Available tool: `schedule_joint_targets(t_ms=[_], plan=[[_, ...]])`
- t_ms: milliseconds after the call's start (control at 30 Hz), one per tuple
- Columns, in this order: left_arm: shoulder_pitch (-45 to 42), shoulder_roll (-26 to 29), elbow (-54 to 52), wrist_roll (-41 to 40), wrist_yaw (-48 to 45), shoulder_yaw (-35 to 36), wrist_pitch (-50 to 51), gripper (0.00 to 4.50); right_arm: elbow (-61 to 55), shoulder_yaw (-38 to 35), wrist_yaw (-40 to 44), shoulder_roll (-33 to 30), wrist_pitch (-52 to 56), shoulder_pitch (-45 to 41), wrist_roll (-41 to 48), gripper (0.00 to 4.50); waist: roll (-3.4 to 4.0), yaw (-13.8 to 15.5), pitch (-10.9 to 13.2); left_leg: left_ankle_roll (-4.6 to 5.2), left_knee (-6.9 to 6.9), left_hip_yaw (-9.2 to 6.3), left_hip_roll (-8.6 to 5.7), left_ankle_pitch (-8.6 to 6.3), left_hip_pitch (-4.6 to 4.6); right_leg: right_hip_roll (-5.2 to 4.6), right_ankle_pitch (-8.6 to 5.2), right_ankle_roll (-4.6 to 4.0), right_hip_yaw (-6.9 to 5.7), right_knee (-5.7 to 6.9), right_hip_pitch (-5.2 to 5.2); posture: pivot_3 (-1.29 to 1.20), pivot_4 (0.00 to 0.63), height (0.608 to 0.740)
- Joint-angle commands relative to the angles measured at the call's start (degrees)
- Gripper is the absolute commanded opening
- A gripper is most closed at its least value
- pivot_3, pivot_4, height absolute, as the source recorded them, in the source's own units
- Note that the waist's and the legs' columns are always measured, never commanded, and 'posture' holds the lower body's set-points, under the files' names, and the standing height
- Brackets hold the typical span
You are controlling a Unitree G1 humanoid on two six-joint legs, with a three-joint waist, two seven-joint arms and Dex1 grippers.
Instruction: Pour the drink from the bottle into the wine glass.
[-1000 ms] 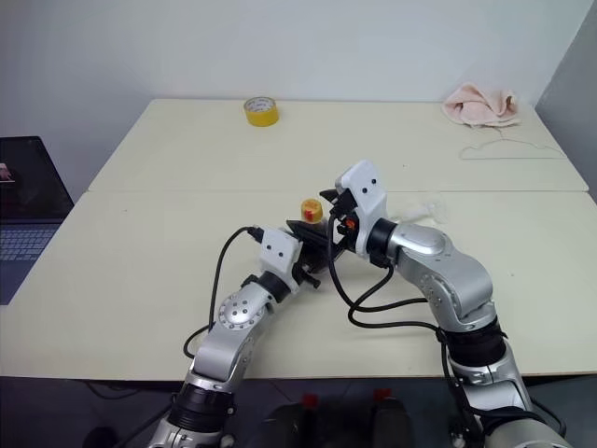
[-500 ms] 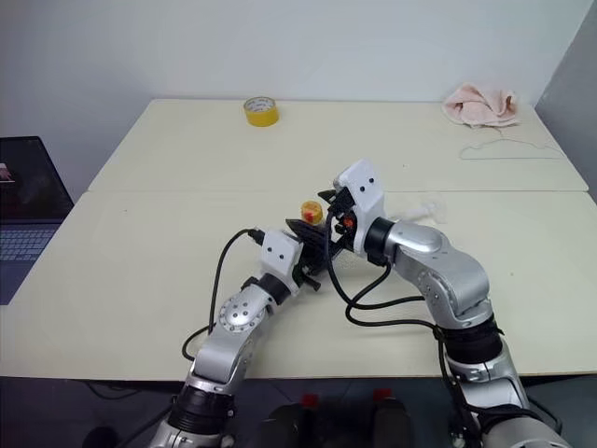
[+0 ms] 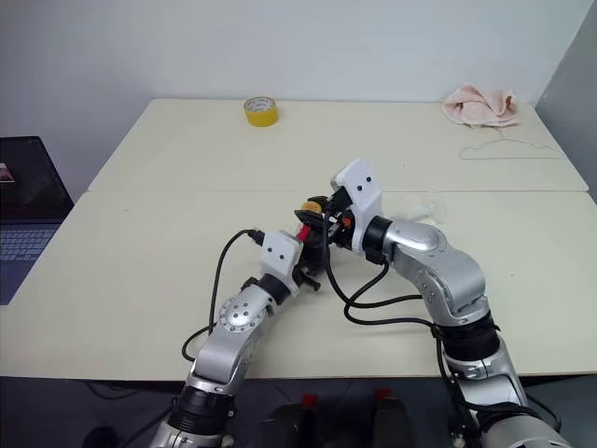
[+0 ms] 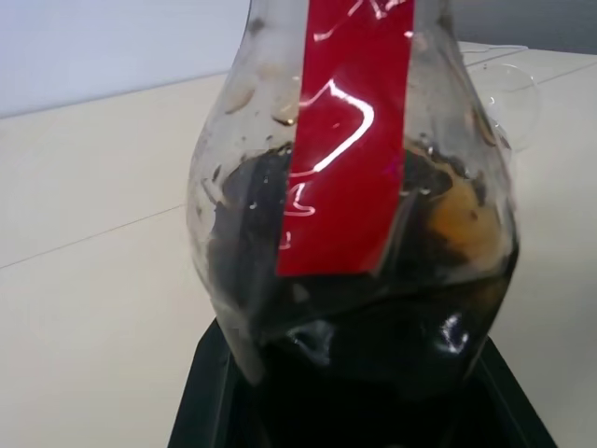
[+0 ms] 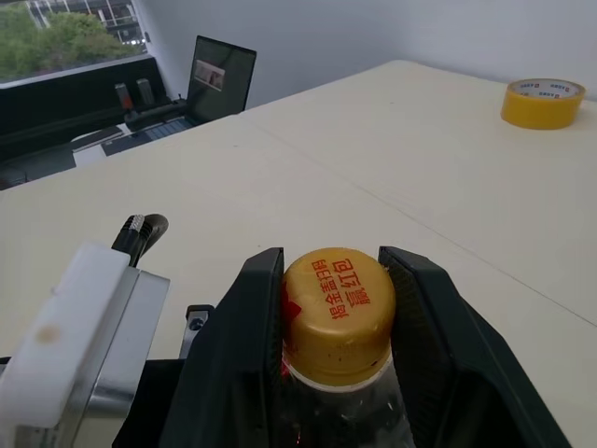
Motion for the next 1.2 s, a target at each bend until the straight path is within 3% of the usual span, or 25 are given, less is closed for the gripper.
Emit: schedule_joint_targets(t_ms=[33, 267, 467, 767, 1100, 1200], plan=[[-0.37, -0.65, -2.66, -0.2, -0.25, -0.72, -1.67, 1.04, 2.41, -0.1, 10.53, -3.53, -7.2, -2.26, 0.62, 1.25, 0.0, 0.04, 0.0, 0.0, 0.0, 0.0, 0.0, 0.0, 0.0, 0.0, 0.0, 0.0, 0.0, 0.0, 0.0, 0.0, 0.15, 0.74], [-0.37, -0.49, -2.96, -0.53, -1.01, -0.96, -1.48, 1.03, 16.07, 4.38, 42.75, -11.06, -19.39, -8.32, 1.87, 1.25, -0.01, -0.08, 0.02, 0.01, -0.03, 0.05, 0.03, 0.0, 0.01, 0.02, 0.0, 0.0, -0.01, -0.03, 0.01, 0.0, 0.15, 0.74], [0.11, 0.01, -4.08, -0.48, -1.25, -0.88, -0.71, 1.02, 26.74, 11.27, 61.93, -12.57, -29.7, -14.59, 2.39, 1.25, -0.01, -0.08, 0.03, 0.01, -0.02, 0.06, 0.04, 0.0, 0.0, 0.0, 0.0, 0.0, 0.01, -0.05, 0.0, 0.0, 0.15, 0.74], [0.75, 0.41, -5.26, -0.43, -0.8, -1.08, 0.18, 0.95, 32.77, 20.13, 62.44, -13.1, -35.82, -18.86, 5.73, 1.25, -0.02, 0.02, 0.03, 0.0, 0.06, 0.02, 0.03, -0.01, 0.0, -0.03, 0.0, 0.0, -0.01, -0.05, -0.01, 0.0, 0.15, 0.74], [0.81, 0.02, -5.01, -0.74, -1.35, -1.75, 0.58, 0.9, 35.12, 12.15, 58.79, -9.18, -32.72, -19.04, 1.18, 1.25, -0.01, 0.06, 0.03, 0.0, 0.06, 0.01, 0.03, -0.01, -0.01, -0.02, 0.0, 0.0, -0.02, -0.05, 0.0, 0.0, 0.15, 0.74], [0.46, -0.2, -4.5, -0.88, -1.6, -1.97, 0.45, 0.9, 34.61, 9.04, 56.27, -8.29, -29.97, -19.3, 1.76, 2.29, -0.01, 0.05, 0.03, 0.0, 0.06, 0.01, 0.03, -0.01, -0.01, -0.03, 0.0, 0.0, -0.02, -0.05, 0.0, 0.0, 0.15, 0.74]])
